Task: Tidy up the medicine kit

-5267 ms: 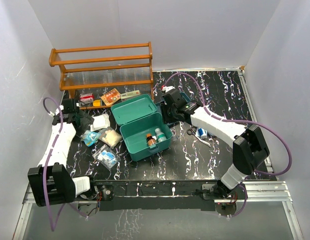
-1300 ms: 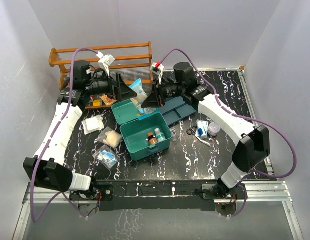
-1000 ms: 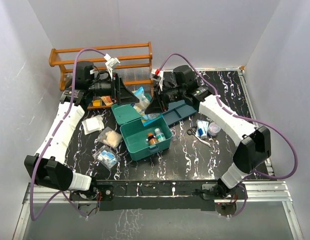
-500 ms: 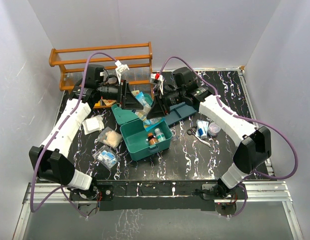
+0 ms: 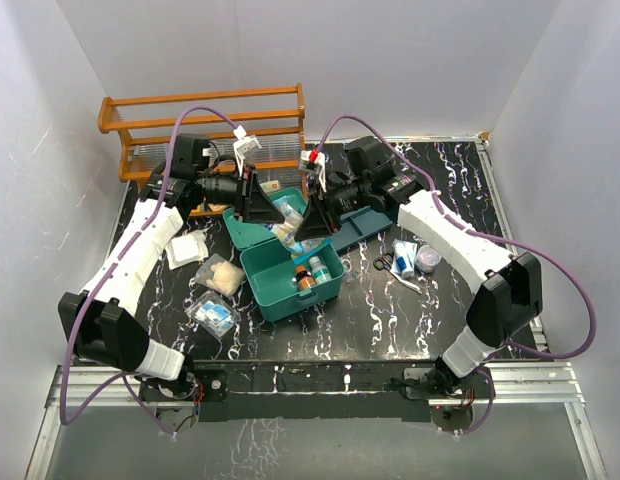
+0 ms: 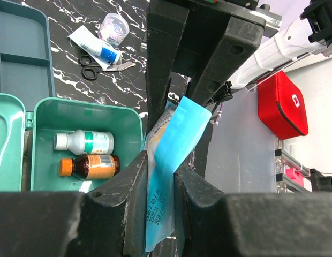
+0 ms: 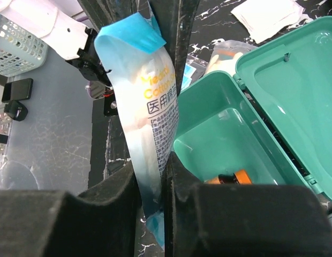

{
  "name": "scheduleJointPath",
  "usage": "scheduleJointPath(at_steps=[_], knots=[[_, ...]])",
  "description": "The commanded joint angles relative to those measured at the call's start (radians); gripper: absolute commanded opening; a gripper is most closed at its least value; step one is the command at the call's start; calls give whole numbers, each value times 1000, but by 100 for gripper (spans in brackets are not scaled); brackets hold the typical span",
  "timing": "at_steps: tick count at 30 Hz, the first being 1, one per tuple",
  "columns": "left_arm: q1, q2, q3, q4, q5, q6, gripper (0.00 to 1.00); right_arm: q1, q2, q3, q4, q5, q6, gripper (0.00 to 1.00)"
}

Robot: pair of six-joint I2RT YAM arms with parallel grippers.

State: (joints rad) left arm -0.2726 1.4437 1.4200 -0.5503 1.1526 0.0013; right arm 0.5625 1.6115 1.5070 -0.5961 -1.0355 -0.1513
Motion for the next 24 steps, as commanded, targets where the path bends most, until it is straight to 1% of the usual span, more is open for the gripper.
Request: scheduleJointPath(at_steps=[1,3,8,12,17,20,24], knots=[[-4,-50,-15,20,14,52,17,0,-53,14,13,43,-23,22],[-4,-48,-15,27,6,51,15,-1,-66,5,8,92,-26,28],[-4,-45,-11,12,-39,48,14,-1,-117,-25,1,211,-35,48],[-4,-40,-7,-22,-86,48,15,-2,-157,-31,2,259,-32,56],[-4,-39,-9,-101,-179,61,16,-1,-192,-34,33,316,11,59],[-4,-30,-7,-186,-225,100,16,-3,-214,-64,87,395,54,59],[-4,-38,-27,-242,-270,132,16,-5,-233,-117,165,484,113,58]])
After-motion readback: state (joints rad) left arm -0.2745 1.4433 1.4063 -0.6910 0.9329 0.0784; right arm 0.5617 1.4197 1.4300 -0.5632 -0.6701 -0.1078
